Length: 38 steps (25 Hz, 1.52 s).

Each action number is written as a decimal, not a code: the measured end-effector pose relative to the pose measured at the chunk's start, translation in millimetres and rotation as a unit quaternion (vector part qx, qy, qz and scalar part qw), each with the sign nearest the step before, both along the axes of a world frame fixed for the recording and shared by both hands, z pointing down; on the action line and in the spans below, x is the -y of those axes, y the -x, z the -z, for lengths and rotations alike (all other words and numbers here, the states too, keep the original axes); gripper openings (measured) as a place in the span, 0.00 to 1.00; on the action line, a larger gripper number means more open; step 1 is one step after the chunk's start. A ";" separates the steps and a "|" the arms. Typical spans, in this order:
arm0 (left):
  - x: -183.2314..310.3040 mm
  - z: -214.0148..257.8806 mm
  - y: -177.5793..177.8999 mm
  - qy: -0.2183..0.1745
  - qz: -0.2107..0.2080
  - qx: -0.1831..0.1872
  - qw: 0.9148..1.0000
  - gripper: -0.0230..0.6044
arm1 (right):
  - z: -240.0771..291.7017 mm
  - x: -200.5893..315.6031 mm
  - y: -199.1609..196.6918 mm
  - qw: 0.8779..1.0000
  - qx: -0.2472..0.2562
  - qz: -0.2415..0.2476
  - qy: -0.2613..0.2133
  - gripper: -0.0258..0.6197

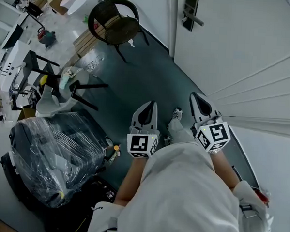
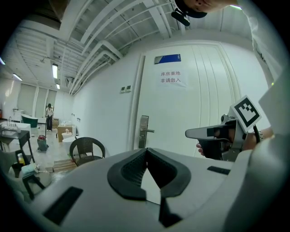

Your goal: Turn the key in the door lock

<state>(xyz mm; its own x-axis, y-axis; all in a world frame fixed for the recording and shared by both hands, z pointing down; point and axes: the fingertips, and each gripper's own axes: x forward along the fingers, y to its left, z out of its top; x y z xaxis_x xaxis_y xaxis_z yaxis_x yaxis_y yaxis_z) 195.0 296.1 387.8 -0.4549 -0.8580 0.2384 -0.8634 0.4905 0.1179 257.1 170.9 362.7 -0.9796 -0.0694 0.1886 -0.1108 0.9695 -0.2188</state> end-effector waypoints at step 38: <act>264.0 -12.3 224.5 0.013 -0.221 0.009 0.975 0.05 | -7.0 207.1 186.4 0.979 -0.015 -0.205 -0.016 0.03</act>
